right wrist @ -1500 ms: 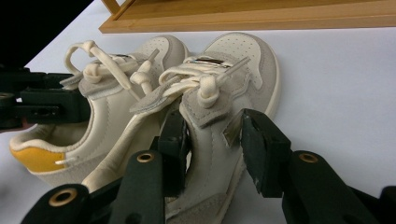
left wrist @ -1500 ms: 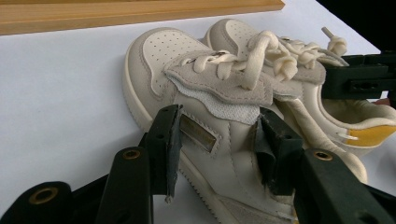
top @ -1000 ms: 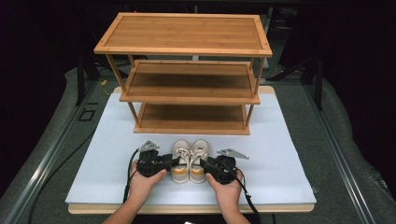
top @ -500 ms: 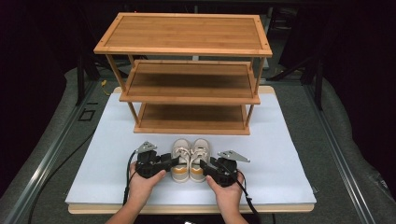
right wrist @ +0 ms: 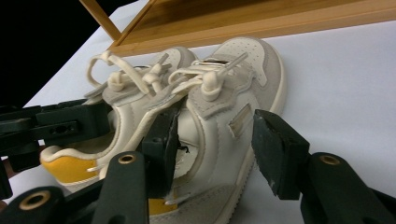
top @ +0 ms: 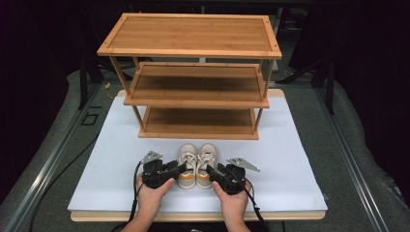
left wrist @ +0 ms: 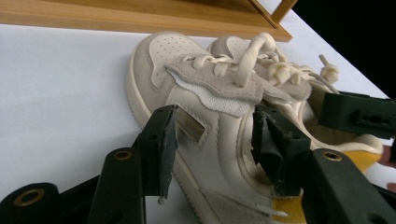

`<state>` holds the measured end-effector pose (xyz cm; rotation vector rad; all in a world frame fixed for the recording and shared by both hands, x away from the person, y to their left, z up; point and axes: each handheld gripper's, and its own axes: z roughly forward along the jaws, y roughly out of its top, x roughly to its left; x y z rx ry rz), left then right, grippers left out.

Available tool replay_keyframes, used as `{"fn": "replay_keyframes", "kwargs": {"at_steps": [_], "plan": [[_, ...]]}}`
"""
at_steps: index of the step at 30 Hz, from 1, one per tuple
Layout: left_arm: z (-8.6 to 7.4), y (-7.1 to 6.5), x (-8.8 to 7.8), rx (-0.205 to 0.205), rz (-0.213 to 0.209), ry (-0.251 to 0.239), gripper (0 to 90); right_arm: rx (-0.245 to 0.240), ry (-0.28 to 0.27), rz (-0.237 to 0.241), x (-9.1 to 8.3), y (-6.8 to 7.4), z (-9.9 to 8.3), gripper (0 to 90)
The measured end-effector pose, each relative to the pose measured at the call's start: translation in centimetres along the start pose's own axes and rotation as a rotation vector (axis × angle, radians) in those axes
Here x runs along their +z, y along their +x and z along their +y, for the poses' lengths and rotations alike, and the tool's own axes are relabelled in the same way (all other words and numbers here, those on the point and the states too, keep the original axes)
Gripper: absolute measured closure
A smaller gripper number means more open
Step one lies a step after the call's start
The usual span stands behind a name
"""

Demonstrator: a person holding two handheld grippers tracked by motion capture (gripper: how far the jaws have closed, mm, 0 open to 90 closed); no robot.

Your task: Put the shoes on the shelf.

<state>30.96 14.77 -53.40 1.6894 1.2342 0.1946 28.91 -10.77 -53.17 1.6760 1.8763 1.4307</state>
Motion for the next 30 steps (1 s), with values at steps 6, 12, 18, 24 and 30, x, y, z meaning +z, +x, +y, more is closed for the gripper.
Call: {"fn": "replay_keyframes", "kwargs": {"at_steps": [6,12,18,24,30], "plan": [[-0.3,-0.1,0.4,-0.017,0.019,-0.017,50.2,0.033,-0.007,-0.001,0.6,-0.3,-0.2,51.4],[-0.5,0.1,0.6,-0.025,0.028,-0.03,51.7,0.022,-0.024,-0.018,1.0,0.0,-0.4,53.5],[-0.7,0.0,0.7,-0.027,0.033,-0.056,52.0,0.008,-0.043,-0.035,1.2,0.1,-0.6,52.0],[-0.7,0.0,0.8,-0.025,0.036,-0.062,52.8,0.003,-0.048,-0.038,1.3,0.1,-0.6,53.8],[-0.8,-0.1,0.9,-0.032,0.041,-0.077,54.6,-0.006,-0.044,-0.036,1.4,0.0,-0.5,55.9]]}}
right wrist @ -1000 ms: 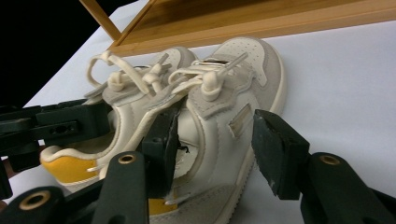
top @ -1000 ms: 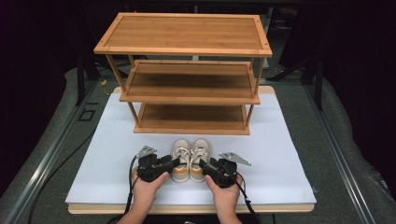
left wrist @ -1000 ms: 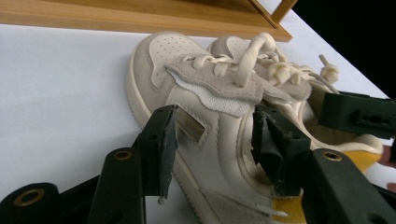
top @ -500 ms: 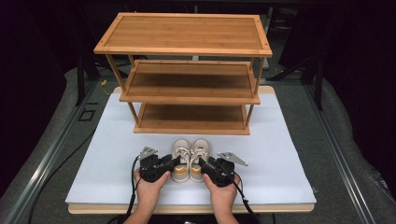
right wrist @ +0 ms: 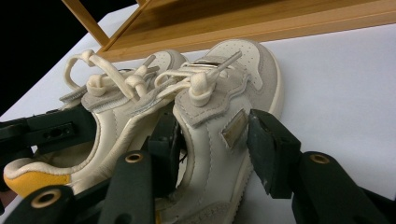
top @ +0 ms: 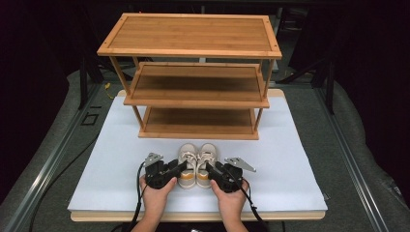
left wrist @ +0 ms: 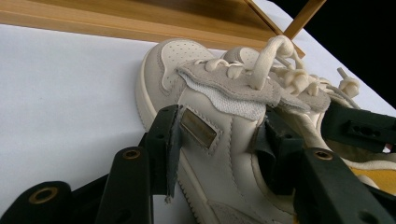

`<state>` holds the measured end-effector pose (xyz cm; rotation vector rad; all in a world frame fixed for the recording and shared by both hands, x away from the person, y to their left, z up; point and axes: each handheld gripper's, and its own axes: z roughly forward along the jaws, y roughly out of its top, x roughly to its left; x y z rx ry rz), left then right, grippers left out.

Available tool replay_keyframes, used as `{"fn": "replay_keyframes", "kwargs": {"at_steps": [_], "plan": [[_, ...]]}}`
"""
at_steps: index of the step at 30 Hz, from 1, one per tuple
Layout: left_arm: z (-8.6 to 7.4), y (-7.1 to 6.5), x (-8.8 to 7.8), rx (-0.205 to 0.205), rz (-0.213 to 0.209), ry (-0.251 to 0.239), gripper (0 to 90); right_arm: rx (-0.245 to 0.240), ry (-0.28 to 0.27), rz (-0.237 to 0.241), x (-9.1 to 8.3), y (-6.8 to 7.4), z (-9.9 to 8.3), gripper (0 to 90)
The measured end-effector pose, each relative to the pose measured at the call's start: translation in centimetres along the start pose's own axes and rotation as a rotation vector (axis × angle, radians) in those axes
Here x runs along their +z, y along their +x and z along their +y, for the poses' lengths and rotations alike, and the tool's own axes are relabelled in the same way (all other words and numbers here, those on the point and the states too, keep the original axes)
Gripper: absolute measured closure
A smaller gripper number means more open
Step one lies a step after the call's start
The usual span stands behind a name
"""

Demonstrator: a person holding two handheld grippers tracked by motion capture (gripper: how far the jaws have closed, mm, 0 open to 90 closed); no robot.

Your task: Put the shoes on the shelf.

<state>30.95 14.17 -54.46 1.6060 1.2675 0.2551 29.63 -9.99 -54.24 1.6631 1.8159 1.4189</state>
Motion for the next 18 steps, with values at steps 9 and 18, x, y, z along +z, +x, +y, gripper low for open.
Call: {"fn": "replay_keyframes", "kwargs": {"at_steps": [9,18], "plan": [[-0.02,0.01,0.32,-0.014,0.009,-0.018,56.3,0.0,0.009,-0.008,0.4,-0.17,0.47,57.8],[0.24,-0.03,0.58,-0.013,0.025,-0.028,58.6,0.016,0.003,-0.008,0.71,-0.16,0.64,58.5]]}}
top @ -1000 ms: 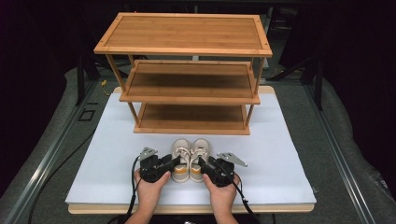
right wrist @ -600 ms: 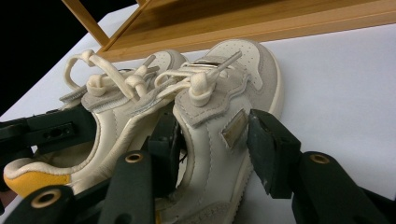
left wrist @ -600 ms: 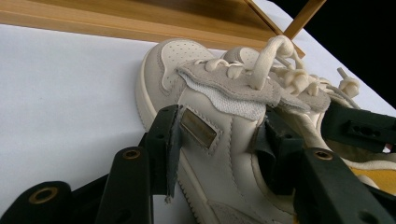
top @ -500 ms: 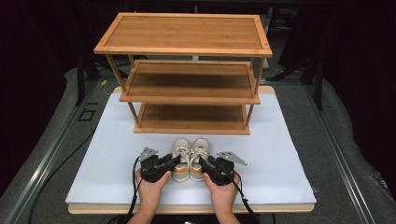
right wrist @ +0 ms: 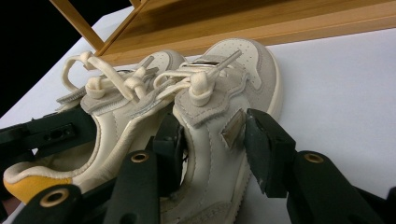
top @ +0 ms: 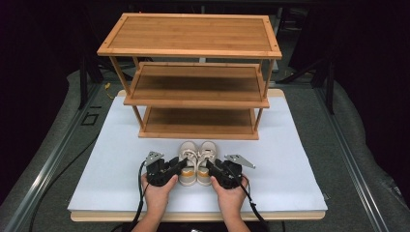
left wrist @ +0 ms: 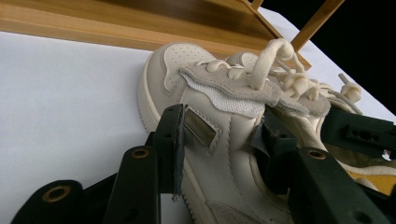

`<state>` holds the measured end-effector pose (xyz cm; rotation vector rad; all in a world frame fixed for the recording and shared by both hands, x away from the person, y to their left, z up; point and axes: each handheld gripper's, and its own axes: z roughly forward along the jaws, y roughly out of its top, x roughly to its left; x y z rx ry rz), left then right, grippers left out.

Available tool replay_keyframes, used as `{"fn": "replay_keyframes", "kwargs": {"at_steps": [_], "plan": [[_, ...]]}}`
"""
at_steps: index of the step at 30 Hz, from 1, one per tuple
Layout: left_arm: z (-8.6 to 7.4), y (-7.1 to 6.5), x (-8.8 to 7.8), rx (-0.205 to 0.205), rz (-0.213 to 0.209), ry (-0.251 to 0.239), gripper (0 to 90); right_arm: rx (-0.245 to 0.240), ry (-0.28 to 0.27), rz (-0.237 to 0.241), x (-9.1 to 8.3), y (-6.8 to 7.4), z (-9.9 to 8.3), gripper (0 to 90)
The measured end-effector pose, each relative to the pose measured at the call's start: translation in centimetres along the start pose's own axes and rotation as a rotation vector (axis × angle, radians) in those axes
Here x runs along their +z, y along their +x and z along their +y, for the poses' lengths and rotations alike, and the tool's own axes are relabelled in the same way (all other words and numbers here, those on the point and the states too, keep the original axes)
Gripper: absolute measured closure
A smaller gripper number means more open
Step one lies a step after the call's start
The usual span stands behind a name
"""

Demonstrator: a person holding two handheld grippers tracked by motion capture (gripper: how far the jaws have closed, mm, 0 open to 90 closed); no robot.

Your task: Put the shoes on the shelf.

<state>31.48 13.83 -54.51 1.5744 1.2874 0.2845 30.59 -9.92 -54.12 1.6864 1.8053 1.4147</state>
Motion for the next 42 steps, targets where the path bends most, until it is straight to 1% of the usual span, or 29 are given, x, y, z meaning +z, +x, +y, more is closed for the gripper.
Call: {"fn": "replay_keyframes", "kwargs": {"at_steps": [2,3,4,7,8,10,12,13,14,15,16,18,19,21,22,23,24,25,26,27,28,29,30,31,32,36,37,39,42], "plan": [[0.0,0.0,0.0,-0.001,0.0,0.001,58.6,0.001,-0.001,0.0,0.0,0.0,0.0,58.5],[0.0,0.0,0.0,0.0,0.0,0.001,58.6,0.001,0.005,-0.008,0.0,0.0,0.1,58.6],[0.1,0.0,0.0,-0.002,0.0,0.0,58.7,0.001,0.019,0.0,-0.1,0.0,0.1,58.7],[0.2,0.0,0.0,-0.001,0.0,0.002,58.7,0.005,0.016,0.002,0.0,0.0,0.2,58.8],[0.3,0.0,0.0,-0.001,0.001,0.003,58.7,0.014,0.002,0.003,0.1,0.0,0.2,58.8],[0.5,0.0,-0.1,-0.004,-0.001,0.001,58.7,0.022,0.012,0.002,0.1,0.1,0.3,58.8],[0.6,0.1,-0.1,-0.006,-0.003,0.0,58.8,0.022,0.017,0.012,0.1,0.0,0.3,58.9],[0.8,0.2,-0.2,-0.006,-0.008,-0.001,58.7,0.025,0.005,0.014,0.1,0.1,0.5,58.9],[0.8,0.2,-0.2,-0.006,-0.008,-0.001,58.7,0.022,0.033,0.016,-0.1,0.2,0.7,58.9],[0.9,0.2,-0.3,-0.008,-0.01,-0.002,58.7,0.022,0.033,0.016,-0.1,0.2,0.7,58.9],[1.1,0.2,-0.5,-0.007,-0.01,-0.001,58.7,0.025,0.005,0.021,0.0,0.3,0.8,58.9],[1.2,0.1,-0.5,-0.007,-0.011,-0.003,58.8,0.025,0.013,0.021,-0.2,0.4,1.0,58.8],[1.4,0.0,-0.7,-0.006,-0.014,-0.007,58.8,0.025,0.004,0.015,-0.2,0.5,1.1,58.8],[1.5,0.0,-0.8,-0.005,-0.014,-0.006,58.7,0.021,0.007,0.026,-0.4,0.5,1.3,58.8],[1.7,-0.1,-0.9,-0.008,-0.02,-0.008,58.8,0.023,-0.004,0.031,-0.5,0.6,1.5,58.8],[1.8,-0.2,-1.0,-0.007,-0.023,-0.007,58.8,0.02,-0.01,0.025,-0.5,0.7,1.6,58.8],[1.8,-0.2,-1.0,-0.007,-0.023,-0.007,58.8,0.013,0.025,0.032,-0.9,0.7,1.8,58.8],[1.9,-0.2,-1.1,-0.007,-0.025,-0.008,58.8,0.013,0.025,0.032,-0.9,0.7,1.8,58.8],[2.1,-0.4,-1.3,-0.011,-0.026,-0.013,58.8,0.008,-0.01,0.025,-0.8,0.9,2.1,58.8],[2.2,-0.4,-1.4,-0.007,-0.025,-0.014,58.8,0.006,0.008,0.026,-1.1,0.9,2.2,58.8],[2.4,-0.5,-1.4,-0.007,-0.026,-0.014,58.8,0.007,-0.006,0.02,-1.1,1.0,2.3,58.8],[2.5,-0.6,-1.6,-0.004,-0.026,-0.014,58.9,0.008,-0.017,0.032,-1.1,1.1,2.4,58.8],[2.7,-0.7,-1.7,0.001,-0.025,-0.02,58.9,0.001,-0.004,0.023,-1.3,1.2,2.6,58.8],[2.7,-0.7,-1.7,0.001,-0.025,-0.02,58.9,0.004,-0.016,0.031,-1.3,1.3,2.7,58.8],[3.0,-0.8,-2.0,0.006,-0.026,-0.02,58.9,0.003,-0.025,0.037,-1.5,1.4,2.8,58.8],[3.6,-1.1,-2.3,0.009,-0.028,-0.025,58.9,-0.003,-0.014,0.028,-1.9,1.6,3.3,58.8],[3.9,-1.3,-2.4,0.011,-0.028,-0.026,58.9,-0.001,-0.023,0.041,-2.1,1.7,3.7,58.8],[4.0,-1.4,-2.4,0.01,-0.03,-0.026,58.9,0.0,-0.022,0.041,-2.2,1.7,3.8,58.8],[4.5,-1.6,-2.6,0.013,-0.034,-0.023,58.9,0.0,-0.039,0.042,-2.4,1.9,4.3,58.8]]}}
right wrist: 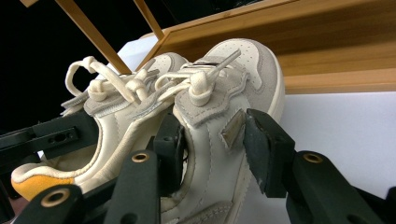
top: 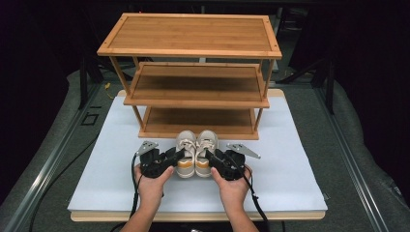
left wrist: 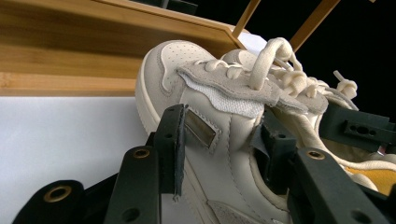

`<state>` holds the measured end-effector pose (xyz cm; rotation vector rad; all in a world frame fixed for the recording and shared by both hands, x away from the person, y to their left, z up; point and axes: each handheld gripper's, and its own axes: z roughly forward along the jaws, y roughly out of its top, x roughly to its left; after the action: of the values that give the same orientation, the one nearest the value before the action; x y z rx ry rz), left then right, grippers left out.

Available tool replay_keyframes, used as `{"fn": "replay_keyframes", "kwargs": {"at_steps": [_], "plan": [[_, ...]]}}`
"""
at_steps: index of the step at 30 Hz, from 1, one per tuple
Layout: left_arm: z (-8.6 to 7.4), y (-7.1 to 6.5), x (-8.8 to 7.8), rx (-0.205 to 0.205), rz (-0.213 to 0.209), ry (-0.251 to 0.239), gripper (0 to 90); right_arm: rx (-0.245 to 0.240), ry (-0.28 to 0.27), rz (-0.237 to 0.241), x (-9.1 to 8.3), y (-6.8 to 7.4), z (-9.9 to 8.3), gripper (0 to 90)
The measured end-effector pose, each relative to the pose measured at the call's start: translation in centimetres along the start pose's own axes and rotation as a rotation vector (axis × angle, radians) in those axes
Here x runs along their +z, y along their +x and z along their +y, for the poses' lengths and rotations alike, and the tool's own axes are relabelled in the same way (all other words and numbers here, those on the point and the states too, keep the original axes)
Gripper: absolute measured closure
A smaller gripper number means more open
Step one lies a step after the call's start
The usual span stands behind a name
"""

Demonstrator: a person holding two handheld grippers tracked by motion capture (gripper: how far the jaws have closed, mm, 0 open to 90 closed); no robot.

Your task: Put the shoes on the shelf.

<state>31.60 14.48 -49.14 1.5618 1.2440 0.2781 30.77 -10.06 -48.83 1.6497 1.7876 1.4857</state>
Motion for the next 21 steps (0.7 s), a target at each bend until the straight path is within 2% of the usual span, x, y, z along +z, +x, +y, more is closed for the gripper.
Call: {"fn": "replay_keyframes", "kwargs": {"at_steps": [6,11,13,16,17,18,21], "plan": [[1.0,-0.6,-0.5,0.006,-0.003,-0.002,59.0,-0.002,0.011,0.002,-0.7,0.3,0.8,58.8],[1.7,-1.0,-1.2,0.002,-0.009,-0.014,59.0,0.007,-0.008,0.015,-1.1,0.7,1.4,58.8],[1.8,-1.0,-1.3,0.007,-0.009,-0.013,59.0,0.002,0.009,0.015,-1.4,0.9,1.7,58.8],[2.3,-1.3,-1.7,0.014,-0.009,-0.026,59.0,-0.006,-0.014,0.008,-1.6,1.3,2.1,58.8],[2.4,-1.4,-1.8,0.015,-0.01,-0.029,59.0,-0.016,-0.006,0.013,-2.0,1.6,2.4,58.8],[2.8,-1.5,-2.0,0.014,-0.014,-0.031,59.0,-0.014,-0.031,0.014,-1.9,1.7,2.6,58.8],[3.0,-1.7,-2.2,0.018,-0.016,-0.034,59.0,-0.02,-0.017,0.013,-2.2,1.8,3.0,58.8]]}}
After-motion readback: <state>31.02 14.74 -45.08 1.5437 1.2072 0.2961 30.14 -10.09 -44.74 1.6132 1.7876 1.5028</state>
